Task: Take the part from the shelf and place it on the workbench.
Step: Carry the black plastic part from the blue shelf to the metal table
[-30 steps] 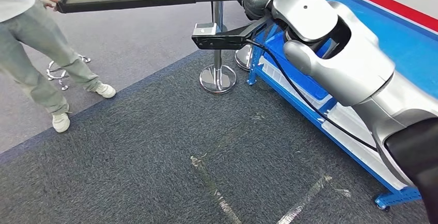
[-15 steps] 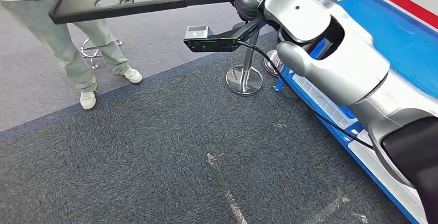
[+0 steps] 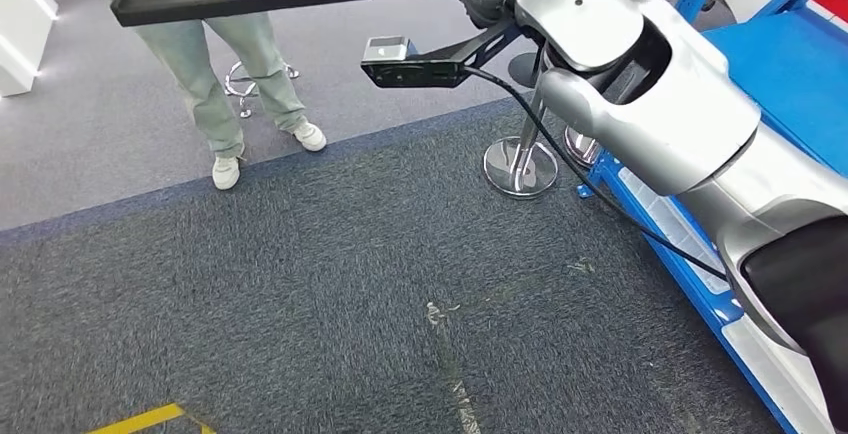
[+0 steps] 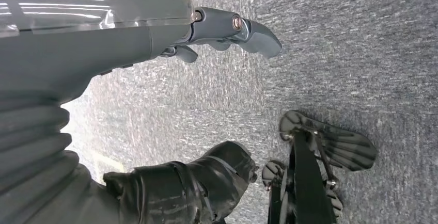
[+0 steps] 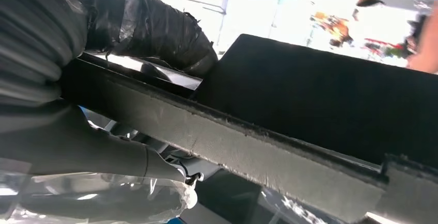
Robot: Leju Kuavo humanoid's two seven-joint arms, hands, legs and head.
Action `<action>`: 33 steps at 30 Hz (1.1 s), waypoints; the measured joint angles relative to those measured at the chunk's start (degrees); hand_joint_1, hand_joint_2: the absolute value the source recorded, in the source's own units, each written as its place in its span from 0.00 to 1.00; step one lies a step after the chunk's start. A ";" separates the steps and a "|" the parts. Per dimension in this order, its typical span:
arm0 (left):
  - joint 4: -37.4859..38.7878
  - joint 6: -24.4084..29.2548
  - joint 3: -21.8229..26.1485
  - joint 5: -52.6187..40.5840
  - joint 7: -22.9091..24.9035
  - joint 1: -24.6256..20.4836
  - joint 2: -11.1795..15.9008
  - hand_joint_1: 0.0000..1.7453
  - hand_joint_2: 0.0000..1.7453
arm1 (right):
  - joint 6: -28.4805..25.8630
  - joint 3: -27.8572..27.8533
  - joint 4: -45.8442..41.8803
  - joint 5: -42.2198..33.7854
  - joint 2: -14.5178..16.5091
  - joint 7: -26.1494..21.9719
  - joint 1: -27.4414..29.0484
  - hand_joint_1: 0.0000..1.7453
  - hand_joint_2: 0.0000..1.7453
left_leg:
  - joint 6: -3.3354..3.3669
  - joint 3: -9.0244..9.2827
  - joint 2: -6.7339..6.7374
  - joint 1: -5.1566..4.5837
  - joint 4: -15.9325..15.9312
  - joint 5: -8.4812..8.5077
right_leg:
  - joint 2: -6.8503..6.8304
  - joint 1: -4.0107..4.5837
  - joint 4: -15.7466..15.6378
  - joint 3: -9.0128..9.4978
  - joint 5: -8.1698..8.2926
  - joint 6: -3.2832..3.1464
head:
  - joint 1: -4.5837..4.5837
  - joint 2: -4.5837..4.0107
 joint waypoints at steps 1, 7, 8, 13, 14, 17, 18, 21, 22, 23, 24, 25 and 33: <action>0.00 0.01 0.00 -0.09 -0.04 -0.07 -0.04 0.00 1.00 | 0.11 0.00 0.00 0.00 0.00 0.02 -0.16 1.00 1.00 | -0.09 -1.71 0.32 0.07 3.20 -0.94 | -0.69 0.12 0.03 0.10 -0.11 -0.08 | -0.03 0.00; 0.00 0.01 0.00 -0.18 -0.15 -0.20 -0.19 0.00 1.00 | 0.36 0.02 0.02 0.00 -0.01 0.02 -0.73 1.00 1.00 | 1.48 4.01 3.59 -1.15 -8.30 5.35 | -4.44 0.77 -0.12 0.99 -0.99 0.09 | -0.05 0.00; 0.00 0.01 0.00 -0.20 -0.20 -0.29 -0.19 0.00 1.00 | 0.37 0.02 0.03 0.00 -0.02 0.02 -0.99 1.00 1.00 | 1.95 4.87 4.27 -1.60 -9.96 5.49 | -4.98 0.87 -0.28 1.12 -1.08 0.30 | -0.06 0.00; 0.00 -1.25 0.00 -0.35 -1.17 -0.26 -0.16 0.00 1.00 | 0.59 0.12 0.09 0.00 -0.22 0.02 -1.38 1.00 1.00 | 3.43 6.21 2.02 -1.61 -12.46 6.01 | -3.77 0.85 1.50 0.82 -3.12 1.47 | 0.26 0.00; 0.00 -1.62 0.00 -0.37 -1.37 -0.26 -0.15 0.00 1.00 | 0.65 0.19 0.11 -0.01 -0.33 0.08 -1.45 1.00 1.00 | 3.64 6.39 1.48 -1.42 -12.71 6.13 | -2.18 0.75 4.29 -0.51 -4.62 1.54 | 0.40 0.00; 0.00 -2.42 0.00 -0.30 -1.52 -0.45 -0.15 0.00 1.00 | 0.90 0.67 0.09 -0.11 -0.55 0.36 -1.40 1.00 1.00 | 3.95 6.39 -0.52 -1.38 -12.51 6.07 | -0.46 0.71 14.14 -5.93 -7.75 1.69 | 0.54 0.00; 0.00 -2.54 0.01 -0.22 -1.40 -0.48 -0.15 0.00 1.00 | 1.01 0.86 0.05 -0.16 -0.65 0.41 -1.23 1.00 1.00 | 3.93 6.40 -1.35 -1.30 -12.31 5.96 | -0.34 0.59 14.65 -6.62 -6.89 1.83 | 0.53 0.00; 0.00 -2.50 0.02 0.08 -0.39 -0.44 -0.16 0.00 1.00 | 1.21 1.09 -0.14 -0.34 -1.10 0.51 -0.92 1.00 1.00 | 3.22 6.09 -3.88 -0.91 -10.95 5.19 | 1.56 -0.26 6.29 -3.74 -1.12 2.35 | 0.56 0.00; 0.00 -2.38 0.02 0.18 0.09 -0.43 -0.15 0.00 1.00 | 1.20 1.09 -0.22 -0.41 -1.24 0.56 -0.89 1.00 1.00 | 2.85 5.74 -4.65 -0.80 -10.34 4.94 | 2.69 -0.54 3.63 -2.60 -0.15 2.43 | 0.51 0.00; 0.00 -2.19 0.02 0.26 0.58 -0.42 -0.14 0.00 1.00 | 1.17 1.09 -0.31 -0.45 -1.34 0.66 -0.73 1.00 1.00 | 2.44 5.38 -5.32 -0.64 -9.90 4.80 | 3.55 -0.63 1.98 -1.86 0.19 2.44 | 0.51 0.00; 0.00 -1.92 0.02 0.31 1.01 -0.38 -0.13 0.00 1.00 | 1.13 1.10 -0.37 -0.49 -1.39 0.81 -0.42 1.00 1.00 | 2.06 5.06 -5.95 -0.46 -9.75 4.83 | 3.80 -0.48 1.62 -1.61 -0.12 2.25 | 0.51 0.00; 0.00 -1.64 0.02 0.32 1.40 -0.29 -0.11 0.00 1.00 | 1.07 1.11 -0.44 -0.51 -1.40 0.96 0.01 1.00 1.00 | 1.74 4.88 -6.61 -0.22 -9.80 4.99 | 3.25 -0.35 1.48 -1.47 -0.08 1.89 | 0.50 0.00; 0.02 0.24 0.02 -0.30 6.31 -0.27 -0.12 0.00 1.00 | -0.66 1.18 -0.28 -0.16 -1.63 1.43 3.51 1.00 1.00 | 0.86 -1.94 0.23 -0.49 4.80 -0.95 | -1.82 0.36 0.71 -0.76 0.21 0.20 | -0.33 0.00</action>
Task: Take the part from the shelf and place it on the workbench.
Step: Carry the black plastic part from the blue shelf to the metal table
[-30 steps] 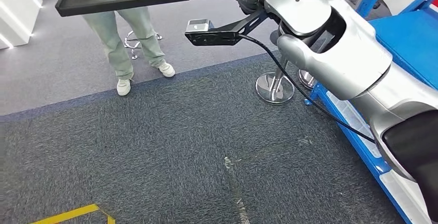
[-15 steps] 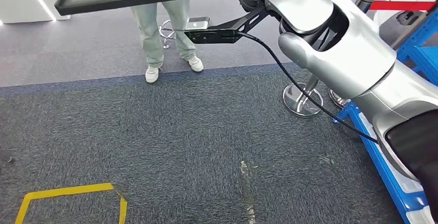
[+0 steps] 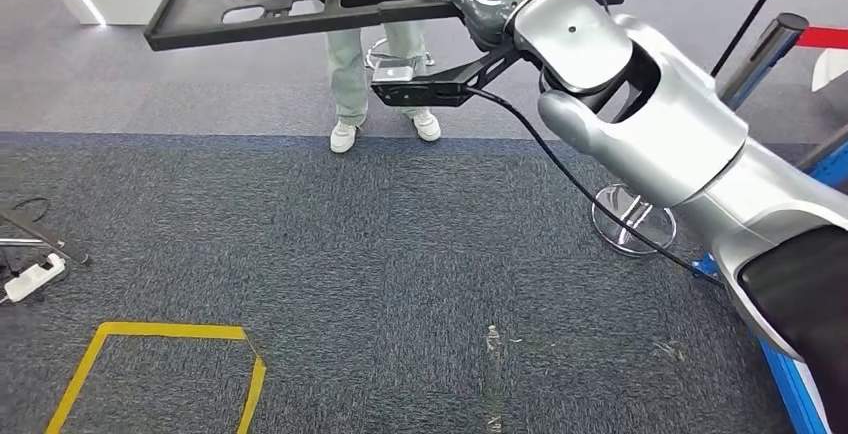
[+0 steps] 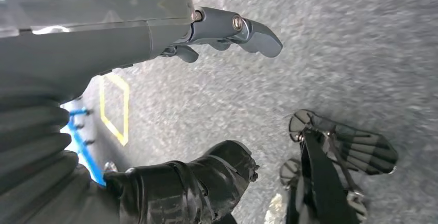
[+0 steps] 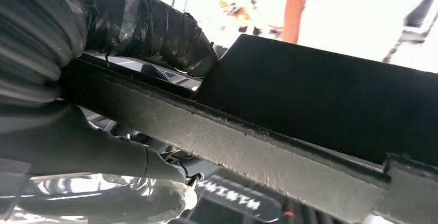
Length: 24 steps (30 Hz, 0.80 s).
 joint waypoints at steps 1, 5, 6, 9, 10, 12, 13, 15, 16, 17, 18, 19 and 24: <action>0.00 0.90 0.00 -0.08 0.95 -0.02 0.03 0.00 1.00 | -0.19 0.00 0.11 0.02 -0.01 -0.09 0.64 1.00 1.00 | 0.29 0.63 0.19 -0.11 -1.26 1.00 | -0.65 0.14 0.00 0.02 -0.05 -0.05 | 0.01 0.00; 0.00 4.40 0.00 -0.51 3.15 -0.43 0.44 0.00 1.00 | -0.86 -0.03 0.62 0.20 -0.06 -0.38 1.64 1.00 1.00 | 2.19 7.31 3.57 -1.73 -14.24 5.27 | -3.00 0.63 -0.24 0.13 -0.23 0.10 | 0.05 0.00; 0.01 4.65 0.00 -0.55 3.24 -0.56 0.59 0.00 1.00 | -1.03 -0.04 0.77 0.24 -0.08 -0.39 1.74 1.00 1.00 | 2.49 7.71 3.75 -2.08 -15.19 5.23 | -3.56 0.71 -0.36 0.20 -0.28 0.29 | 0.05 0.00; 0.04 4.63 0.00 -0.49 3.08 -0.50 0.84 0.00 1.00 | -1.17 -0.04 1.18 0.27 -0.03 -0.54 2.14 1.00 1.00 | 3.06 8.34 1.80 -2.06 -16.31 5.87 | -4.56 0.77 -0.44 0.43 -0.76 1.08 | 0.12 0.00; 0.04 4.38 0.00 -0.39 2.94 -0.43 0.86 0.00 1.00 | -1.19 -0.04 1.30 0.27 -0.03 -0.63 2.15 1.00 1.00 | 3.28 8.75 1.27 -1.91 -16.91 6.14 | -3.67 0.73 0.46 0.13 -1.48 1.30 | 0.18 0.00; 0.04 3.62 0.00 -0.07 2.55 -0.48 0.79 0.00 1.00 | -1.28 -0.04 1.63 0.29 -0.04 -0.89 2.08 1.00 1.00 | 3.74 9.24 0.26 -1.62 -17.68 6.52 | -0.56 0.53 5.78 -2.14 -4.34 1.55 | 0.38 0.00; 0.04 3.18 0.00 0.06 2.37 -0.62 0.74 0.00 1.00 | -1.34 -0.04 1.87 0.29 -0.02 -1.07 2.06 1.00 1.00 | 3.96 9.27 -0.30 -1.54 -17.74 6.57 | 0.61 0.50 9.60 -4.04 -5.99 1.64 | 0.46 0.00; 0.04 2.44 0.00 0.15 2.01 -0.86 0.58 0.00 1.00 | -1.42 -0.03 2.48 0.27 0.10 -1.46 2.22 1.00 1.00 | 4.08 9.23 -1.76 -1.35 -17.61 6.58 | 1.41 0.27 14.61 -6.76 -7.17 1.96 | 0.55 0.00; 0.04 2.17 0.00 0.12 1.87 -0.91 0.51 0.00 1.00 | -1.45 -0.02 2.77 0.26 0.20 -1.62 2.28 1.00 1.00 | 4.00 9.19 -2.59 -1.20 -17.42 6.52 | 1.50 0.07 14.32 -6.79 -6.27 2.16 | 0.58 0.00; 0.04 1.95 0.00 0.07 1.77 -0.91 0.43 0.00 1.00 | -1.49 -0.02 3.00 0.24 0.28 -1.73 2.27 1.00 1.00 | 3.82 9.13 -3.45 -1.01 -17.14 6.39 | 1.75 -0.21 11.97 -5.77 -4.53 2.37 | 0.61 0.00; 0.04 1.78 0.00 0.04 1.71 -0.88 0.36 0.00 1.00 | -1.57 -0.02 3.22 0.22 0.36 -1.80 2.18 1.00 1.00 | 3.52 8.98 -4.28 -0.82 -16.73 6.19 | 2.54 -0.55 8.48 -4.15 -2.51 2.56 | 0.63 0.00; 0.04 1.64 0.00 0.02 1.69 -0.88 0.29 0.00 1.00 | -1.72 -0.02 3.45 0.20 0.42 -1.88 1.99 1.00 1.00 | 3.12 8.63 -5.06 -0.73 -16.04 5.89 | 3.77 -0.89 4.81 -2.37 -1.11 2.71 | 0.68 0.00; 0.05 1.36 0.00 0.04 1.83 -0.45 0.18 0.00 1.00 | -2.32 -0.02 4.25 -0.09 1.29 -2.49 1.42 1.00 1.00 | 1.19 7.01 -7.34 0.03 -14.79 5.55 | 4.09 -0.85 -0.24 0.21 -0.34 1.63 | 0.80 0.00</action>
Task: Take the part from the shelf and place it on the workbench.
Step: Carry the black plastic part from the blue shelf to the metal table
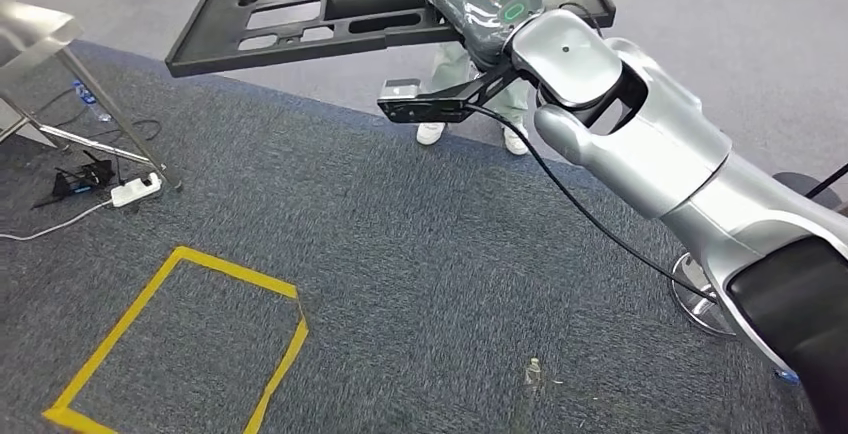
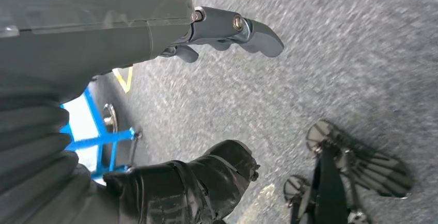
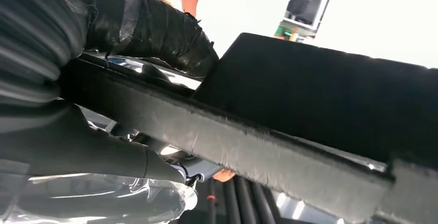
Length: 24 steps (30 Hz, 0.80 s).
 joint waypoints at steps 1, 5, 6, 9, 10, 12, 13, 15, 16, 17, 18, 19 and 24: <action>0.00 -0.03 0.00 0.03 0.13 0.19 -0.02 0.00 1.00 | -0.01 0.00 0.17 -0.02 0.25 -0.08 -0.12 1.00 1.00 | -0.36 -0.36 1.18 -0.05 0.61 -0.38 | -0.68 -0.01 -0.36 0.27 0.10 -0.39 | -0.18 0.00; 0.01 -0.17 0.00 0.14 0.58 0.09 -0.10 0.00 1.00 | -0.14 0.01 0.66 -0.14 0.65 -0.25 -0.54 1.00 1.00 | -1.21 -6.14 6.91 0.06 11.95 -5.27 | -3.51 0.36 -1.00 1.08 -0.02 -1.32 | -0.83 0.00; 0.00 -0.10 0.00 0.16 0.61 0.08 -0.10 0.00 1.00 | -0.18 0.01 0.75 -0.18 0.73 -0.33 -0.52 1.00 1.00 | -1.29 -7.41 7.22 0.17 14.19 -5.70 | -4.23 0.45 -0.99 1.23 -0.21 -1.36 | -0.85 0.00; 0.01 0.40 0.00 0.19 0.16 0.20 -0.12 0.00 1.00 | -0.29 0.02 0.99 -0.24 1.09 -0.73 -0.47 1.00 1.00 | -1.31 -5.44 8.19 0.36 9.58 -1.83 | -6.21 0.60 -0.97 2.07 -1.00 -1.21 | -0.87 0.00; 0.01 0.58 0.00 0.19 -0.07 0.19 -0.12 0.00 1.00 | -0.34 0.02 1.08 -0.26 1.18 -0.83 -0.54 1.00 1.00 | -1.30 -3.38 9.23 0.11 5.93 -0.35 | -6.81 0.72 -0.98 2.43 -1.35 -1.02 | -0.86 0.00; 0.01 0.81 0.00 0.19 -0.22 0.04 -0.12 0.00 1.00 | -0.45 0.02 1.27 -0.33 1.26 -0.89 -0.88 1.00 1.00 | -0.72 -0.61 10.76 -0.52 0.72 0.91 | -7.85 0.95 -0.98 2.88 -1.93 -0.49 | -0.81 0.00; 0.01 0.75 0.00 0.24 -0.05 -0.02 -0.11 0.00 1.00 | -0.51 0.02 1.38 -0.36 1.33 -0.91 -1.06 1.00 1.00 | -0.37 -0.25 10.88 -0.94 -0.04 0.58 | -8.38 1.08 -1.03 2.99 -2.13 -0.20 | -0.80 0.00; 0.02 0.18 0.01 0.44 0.69 0.07 -0.03 0.00 1.00 | -0.59 0.03 1.57 -0.40 1.56 -0.97 -1.20 1.00 1.00 | 0.45 -0.04 9.76 -1.07 -0.53 0.45 | -9.17 0.89 -1.02 3.34 -2.66 0.44 | -0.78 0.00; 0.02 -0.15 0.02 0.52 1.16 0.15 0.03 0.00 1.00 | -0.62 0.04 1.69 -0.41 1.68 -1.00 -1.19 1.00 1.00 | 0.82 0.27 9.15 -1.05 -0.75 0.39 | -8.47 0.71 -0.39 3.28 -3.24 0.71 | -0.73 0.00; 0.02 -0.48 0.02 0.55 1.60 0.17 0.09 0.00 1.00 | -0.68 0.04 1.82 -0.41 1.75 -1.02 -1.20 1.00 1.00 | 1.26 0.60 8.58 -0.96 -0.95 0.34 | -7.17 0.53 1.30 2.59 -4.21 0.86 | -0.64 0.00; 0.02 -0.73 0.02 0.52 1.98 0.14 0.12 0.00 1.00 | -0.76 0.05 1.97 -0.41 1.77 -1.02 -1.18 1.00 1.00 | 1.68 0.86 8.05 -0.90 -1.08 0.28 | -5.47 0.43 4.15 1.16 -5.49 0.87 | -0.49 0.00; 0.02 -0.91 0.02 0.45 2.25 0.05 0.13 0.00 1.00 | -0.84 0.07 2.13 -0.41 1.78 -1.02 -1.12 1.00 1.00 | 2.05 0.95 7.45 -0.94 -1.07 0.19 | -3.94 0.46 7.93 -0.93 -6.86 0.77 | -0.35 0.00; 0.02 -1.26 0.02 -0.05 2.93 -0.14 0.13 0.00 1.00 | -0.98 0.24 2.96 -0.41 1.81 -1.11 -0.49 1.00 1.00 | 2.37 1.04 3.29 -0.87 -0.29 -0.43 | -2.16 0.30 10.58 -5.37 -3.49 0.64 | -0.19 0.00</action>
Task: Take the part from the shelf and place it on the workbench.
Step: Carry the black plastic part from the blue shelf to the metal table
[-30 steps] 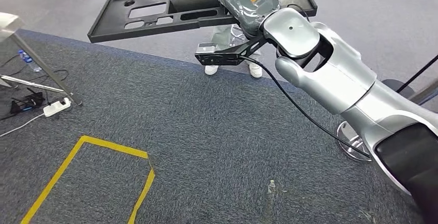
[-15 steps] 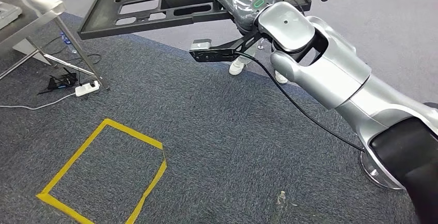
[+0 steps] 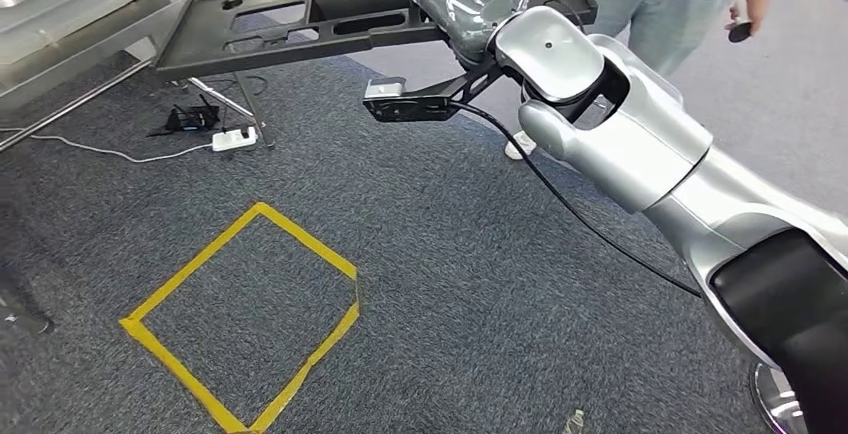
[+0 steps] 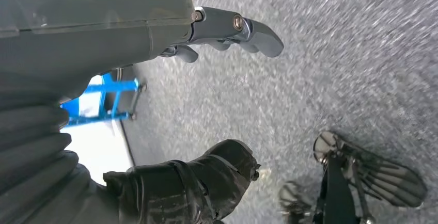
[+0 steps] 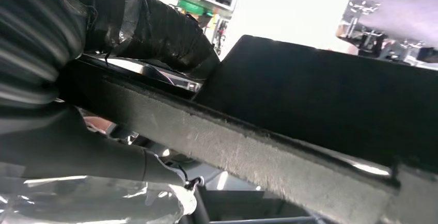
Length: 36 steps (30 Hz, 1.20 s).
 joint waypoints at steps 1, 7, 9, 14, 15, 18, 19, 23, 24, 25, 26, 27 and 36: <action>0.00 -0.06 0.00 -0.13 0.02 0.04 -0.01 0.00 1.00 | -0.02 0.00 0.13 0.01 0.01 -0.01 -0.03 1.00 1.00 | -0.24 -0.09 -0.87 0.12 0.34 -0.24 | 1.10 -0.18 -3.36 1.20 1.95 -0.07 | -0.02 0.00; -0.01 -0.37 0.00 -0.60 0.02 0.25 -0.08 0.00 1.00 | -0.16 0.02 0.72 0.03 0.62 -0.19 -0.18 1.00 1.00 | -2.38 -1.34 -3.72 0.91 1.16 -0.52 | 2.44 -0.27 -10.39 4.65 3.59 -0.86 | -0.08 0.00; -0.02 -0.45 -0.01 -0.84 0.01 0.29 -0.20 0.00 1.00 | -0.18 0.01 0.87 0.07 0.96 -0.21 -0.43 1.00 1.00 | -3.10 -2.66 -0.48 0.77 4.10 -2.07 | 0.90 -0.37 -11.45 5.59 3.86 -1.55 | -0.47 0.00; -0.02 -0.79 -0.01 -0.96 -0.19 0.15 -0.35 0.00 1.00 | -0.22 0.10 1.31 0.15 1.40 -0.38 -0.69 1.00 1.00 | -4.11 -8.42 4.24 1.23 13.96 -4.32 | -2.75 0.04 -11.73 6.39 3.37 -1.86 | -0.81 0.00; -0.02 -0.83 -0.02 -0.93 -0.25 0.18 -0.37 0.00 1.00 | -0.25 0.14 1.44 0.16 1.57 -0.44 -0.69 1.00 1.00 | -4.17 -7.18 4.63 1.31 11.21 -2.57 | -3.42 0.04 -11.71 6.53 3.18 -1.73 | -0.81 0.00; -0.02 -0.87 -0.02 -0.87 -0.32 0.05 -0.39 0.00 1.00 | -0.42 0.20 1.83 0.18 2.01 -0.56 -1.05 1.00 1.00 | -3.74 -2.23 7.50 0.71 1.37 0.92 | -4.98 0.38 -11.60 6.93 2.51 -0.99 | -0.72 0.00; -0.02 -0.87 -0.02 -0.86 -0.32 -0.03 -0.39 0.00 1.00 | -0.50 0.23 1.97 0.18 2.09 -0.59 -1.21 1.00 1.00 | -3.31 -1.67 7.84 0.39 0.28 0.84 | -5.43 0.53 -11.58 7.08 2.29 -0.68 | -0.63 0.00; -0.01 -0.76 -0.01 -0.87 -0.27 0.02 -0.25 0.00 1.00 | -0.74 0.55 2.31 0.18 2.58 -0.71 -1.57 1.00 1.00 | -1.51 -0.94 5.44 0.28 -0.09 0.51 | -5.45 0.38 -10.33 7.37 0.63 0.50 | -0.31 0.00; -0.02 -0.73 -0.01 -0.87 -0.24 -0.02 -0.22 0.00 1.00 | -0.75 0.57 2.37 0.17 2.58 -0.71 -1.65 1.00 1.00 | -1.06 -0.71 4.89 0.37 -0.22 0.52 | -4.08 0.24 -8.12 6.39 -0.56 0.61 | -0.20 0.00; -0.02 -0.71 -0.02 -0.87 -0.21 -0.07 -0.22 0.00 1.00 | -0.76 0.57 2.44 0.17 2.57 -0.71 -1.66 1.00 1.00 | -0.68 -0.64 4.37 0.37 -0.25 0.46 | -2.44 0.17 -4.77 4.71 -2.07 0.61 | -0.06 0.00; -0.02 -0.71 -0.01 -0.86 -0.19 -0.15 -0.22 0.00 1.00 | -0.77 0.60 2.50 0.18 2.56 -0.71 -1.60 1.00 1.00 | -0.35 -0.60 3.83 0.31 -0.24 0.41 | -1.30 0.25 -0.75 2.46 -3.59 0.53 | 0.02 0.00; -0.02 -0.70 -0.01 -0.85 -0.17 -0.20 -0.22 0.00 1.00 | -0.78 0.66 2.56 0.18 2.55 -0.72 -1.44 1.00 1.00 | -0.17 -0.57 3.16 0.25 -0.22 0.35 | -0.78 0.34 2.91 0.24 -4.62 0.48 | 0.09 0.00; -0.02 -0.94 -0.02 -0.51 -0.05 0.09 -0.56 0.00 1.00 | -0.86 0.92 3.05 0.18 2.75 -0.75 -1.09 1.00 1.00 | -1.43 -1.00 -3.64 0.58 0.25 0.17 | 2.86 0.62 -11.00 4.30 4.38 -1.15 | 0.13 0.01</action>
